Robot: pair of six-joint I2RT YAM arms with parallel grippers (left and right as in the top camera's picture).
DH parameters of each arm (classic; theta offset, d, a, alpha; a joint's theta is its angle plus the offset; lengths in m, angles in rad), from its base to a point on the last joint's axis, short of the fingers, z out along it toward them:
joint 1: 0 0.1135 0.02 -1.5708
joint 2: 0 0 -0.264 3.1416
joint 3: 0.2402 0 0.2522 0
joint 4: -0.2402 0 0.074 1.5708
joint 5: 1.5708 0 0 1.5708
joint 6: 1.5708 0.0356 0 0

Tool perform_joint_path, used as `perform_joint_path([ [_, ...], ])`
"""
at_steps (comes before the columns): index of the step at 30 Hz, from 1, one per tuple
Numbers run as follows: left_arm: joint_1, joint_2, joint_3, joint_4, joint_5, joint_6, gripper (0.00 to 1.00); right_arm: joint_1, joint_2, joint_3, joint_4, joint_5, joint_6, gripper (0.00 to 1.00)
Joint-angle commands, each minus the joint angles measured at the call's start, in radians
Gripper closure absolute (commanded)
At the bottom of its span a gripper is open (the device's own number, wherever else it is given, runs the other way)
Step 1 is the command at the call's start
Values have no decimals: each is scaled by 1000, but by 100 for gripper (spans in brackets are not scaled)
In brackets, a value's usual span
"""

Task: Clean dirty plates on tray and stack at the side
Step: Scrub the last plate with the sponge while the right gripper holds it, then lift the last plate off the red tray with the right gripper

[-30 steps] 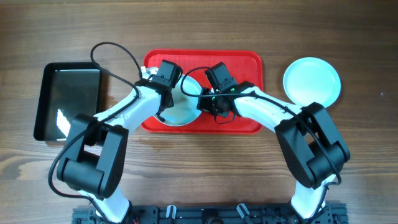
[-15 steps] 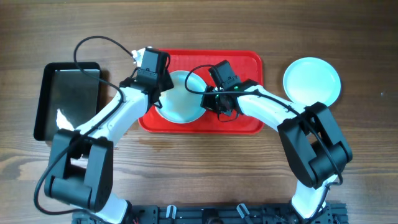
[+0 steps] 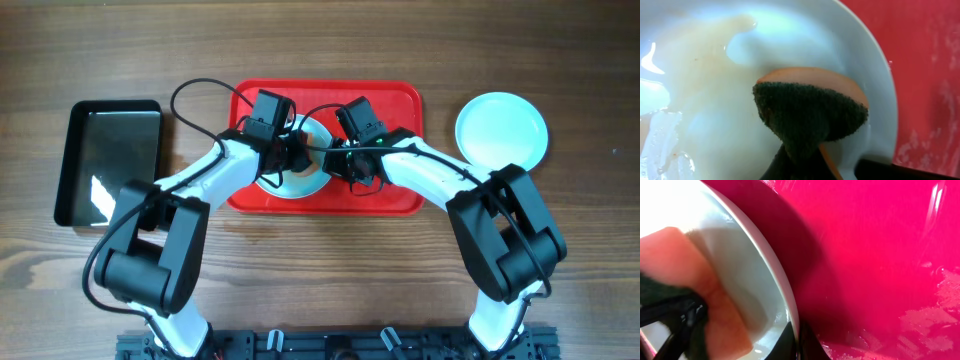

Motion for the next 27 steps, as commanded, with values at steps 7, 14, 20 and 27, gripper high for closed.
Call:
perform_joint_path([
  [7, 91, 32, -9, -144, -511, 5, 96, -10, 62, -51, -34, 126, 1, 96],
  [14, 137, -37, -9, -247, -571, 5, 96, -10, 62, -51, -49, 188, -13, 96],
  [20, 138, -307, -9, -298, -379, 5, 96, -10, 62, -51, -66, 235, -43, 96],
  [27, 137, -470, -9, -450, -262, 4, 96, -11, 49, 0, -117, 305, -156, 96],
])
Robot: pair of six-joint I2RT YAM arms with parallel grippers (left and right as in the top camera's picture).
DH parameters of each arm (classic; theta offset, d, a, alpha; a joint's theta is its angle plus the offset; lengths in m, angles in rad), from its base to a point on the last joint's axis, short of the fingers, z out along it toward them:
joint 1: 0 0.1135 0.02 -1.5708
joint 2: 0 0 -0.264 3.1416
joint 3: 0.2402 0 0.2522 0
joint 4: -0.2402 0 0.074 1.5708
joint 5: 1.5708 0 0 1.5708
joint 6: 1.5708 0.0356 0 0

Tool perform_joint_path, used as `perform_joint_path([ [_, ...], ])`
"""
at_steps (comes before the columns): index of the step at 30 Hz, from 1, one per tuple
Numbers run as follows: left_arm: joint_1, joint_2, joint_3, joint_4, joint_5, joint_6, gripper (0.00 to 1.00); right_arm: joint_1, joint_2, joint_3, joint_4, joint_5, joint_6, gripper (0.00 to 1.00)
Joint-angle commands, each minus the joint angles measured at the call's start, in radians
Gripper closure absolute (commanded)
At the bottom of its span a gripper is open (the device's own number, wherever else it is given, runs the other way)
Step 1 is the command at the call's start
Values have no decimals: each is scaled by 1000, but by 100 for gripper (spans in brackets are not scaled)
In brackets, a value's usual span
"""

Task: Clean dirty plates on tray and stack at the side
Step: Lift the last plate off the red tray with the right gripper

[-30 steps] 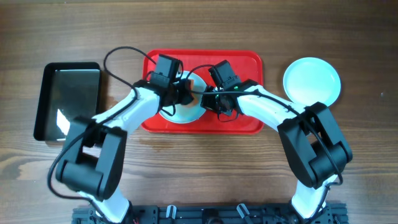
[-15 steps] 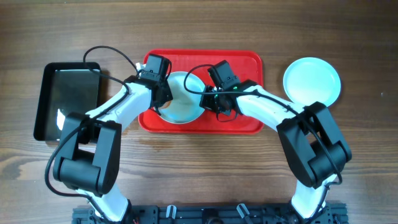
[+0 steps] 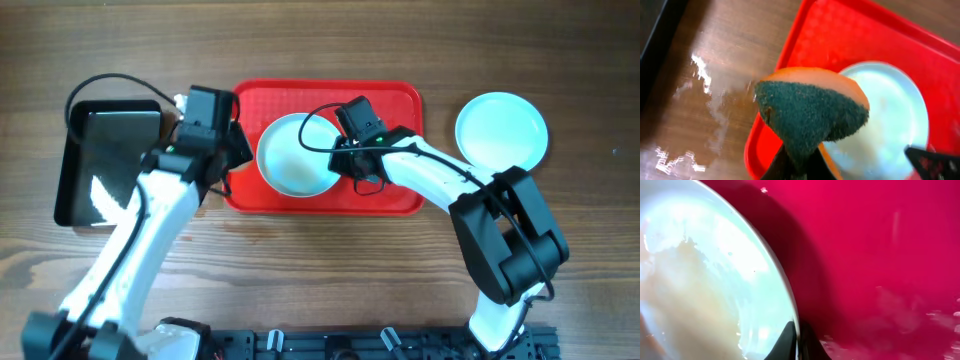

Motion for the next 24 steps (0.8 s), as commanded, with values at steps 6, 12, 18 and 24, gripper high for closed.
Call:
perform_joint_path([
  [6, -1, 62, -28, -59, 126, 3, 96, -14, 55, 251, -417, 454, -182, 96],
  [12, -1, 143, -42, -54, 158, 1, 96, -13, 53, 546, -720, 657, -297, 95],
  [18, -1, 143, -42, -45, 180, 1, 96, -6, 52, 695, -884, 793, -306, 96],
  [24, -1, 143, -42, -43, 181, 1, 96, 67, 53, 714, -971, 1056, -306, 96],
])
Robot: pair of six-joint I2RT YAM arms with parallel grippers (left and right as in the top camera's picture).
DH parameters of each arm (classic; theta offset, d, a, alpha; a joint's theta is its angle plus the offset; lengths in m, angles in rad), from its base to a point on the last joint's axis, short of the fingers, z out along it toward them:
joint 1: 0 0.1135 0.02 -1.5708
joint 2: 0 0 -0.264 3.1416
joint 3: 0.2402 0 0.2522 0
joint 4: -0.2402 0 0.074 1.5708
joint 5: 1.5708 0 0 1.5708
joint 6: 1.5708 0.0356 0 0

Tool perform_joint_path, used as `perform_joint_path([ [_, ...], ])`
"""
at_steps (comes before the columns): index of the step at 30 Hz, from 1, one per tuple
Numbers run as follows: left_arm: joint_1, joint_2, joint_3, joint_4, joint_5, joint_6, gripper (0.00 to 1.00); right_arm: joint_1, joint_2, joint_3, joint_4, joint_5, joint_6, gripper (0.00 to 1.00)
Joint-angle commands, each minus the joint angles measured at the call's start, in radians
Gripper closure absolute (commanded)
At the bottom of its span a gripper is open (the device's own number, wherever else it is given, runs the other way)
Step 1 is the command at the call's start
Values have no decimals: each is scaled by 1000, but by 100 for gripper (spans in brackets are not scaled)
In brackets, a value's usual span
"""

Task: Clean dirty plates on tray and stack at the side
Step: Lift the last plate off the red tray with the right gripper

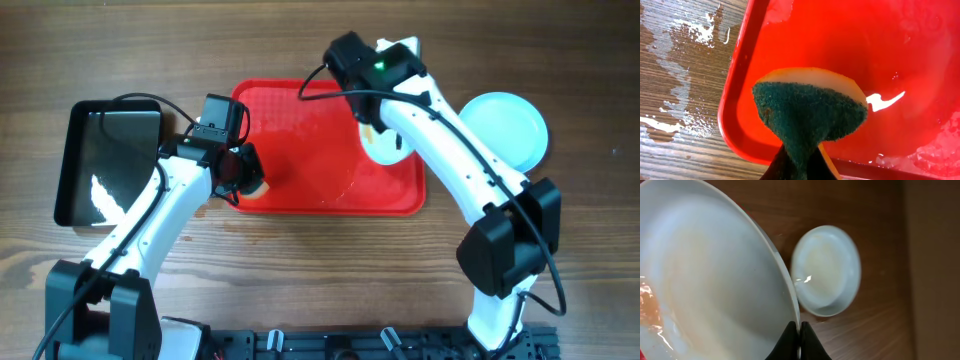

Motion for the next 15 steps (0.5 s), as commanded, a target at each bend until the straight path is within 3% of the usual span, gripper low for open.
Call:
perform_joint_path([
  [1, 0, 1, -6, 8, 30, 1, 96, 79, 9, 26, -25, 257, -8, 96],
  [7, 0, 1, -6, 23, 72, 1, 96, 217, 9, 26, -25, 445, -39, 95],
  [15, 0, 1, -9, 23, 71, 1, 96, 295, 9, 26, -23, 456, -57, 96],
])
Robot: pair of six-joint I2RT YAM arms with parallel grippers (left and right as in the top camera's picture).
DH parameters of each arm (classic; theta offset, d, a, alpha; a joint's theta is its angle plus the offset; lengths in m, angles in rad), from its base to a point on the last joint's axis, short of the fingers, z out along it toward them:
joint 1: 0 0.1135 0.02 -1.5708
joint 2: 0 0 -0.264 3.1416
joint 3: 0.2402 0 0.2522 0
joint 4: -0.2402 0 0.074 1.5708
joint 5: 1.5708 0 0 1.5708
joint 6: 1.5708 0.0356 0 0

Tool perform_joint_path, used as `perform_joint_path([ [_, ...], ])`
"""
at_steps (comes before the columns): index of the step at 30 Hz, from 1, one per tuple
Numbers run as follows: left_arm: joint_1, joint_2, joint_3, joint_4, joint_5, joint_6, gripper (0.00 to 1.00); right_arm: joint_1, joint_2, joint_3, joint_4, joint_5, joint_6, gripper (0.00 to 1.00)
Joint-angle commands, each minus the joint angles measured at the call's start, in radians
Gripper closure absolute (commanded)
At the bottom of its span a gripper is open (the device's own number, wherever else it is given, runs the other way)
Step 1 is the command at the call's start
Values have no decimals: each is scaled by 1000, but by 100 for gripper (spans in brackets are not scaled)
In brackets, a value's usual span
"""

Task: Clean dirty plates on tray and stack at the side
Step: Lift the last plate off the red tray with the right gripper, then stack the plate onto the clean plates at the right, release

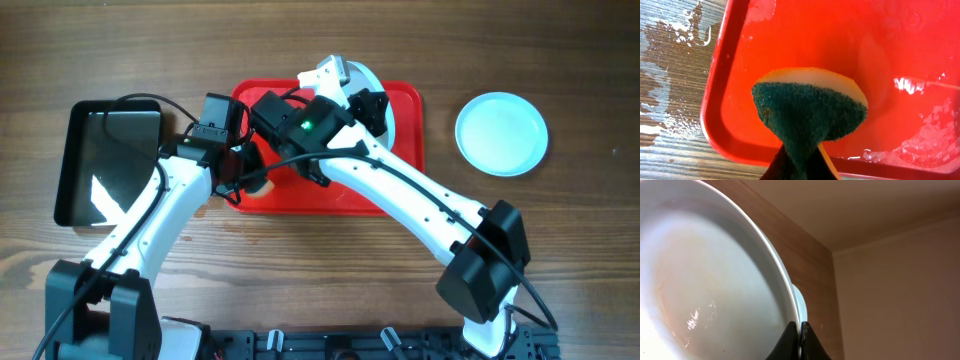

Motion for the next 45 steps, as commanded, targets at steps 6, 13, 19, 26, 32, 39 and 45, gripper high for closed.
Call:
perform_joint_path([
  [6, 0, 2, -10, 11, 19, 1, 96, -2, 9, 26, 0, 34, -10, 96],
  [13, 0, 2, -10, 22, 19, 1, 96, -2, 9, 26, 1, 20, -8, 96],
  [19, 0, 2, -10, 22, 19, 1, 96, -2, 9, 26, 1, -7, -5, 96],
  [26, 0, 2, -10, 27, 19, 1, 96, -1, 9, 26, 1, -39, -2, 96],
  [32, 0, 1, -10, 37, 19, 1, 96, -1, 9, 25, 27, -132, -55, 96],
  [39, 0, 2, -10, 39, 19, 1, 96, -14, 10, 18, 22, -172, 124, 96],
  [45, 0, 2, -10, 41, 19, 1, 96, -17, 10, 11, -20, -148, 134, 96],
])
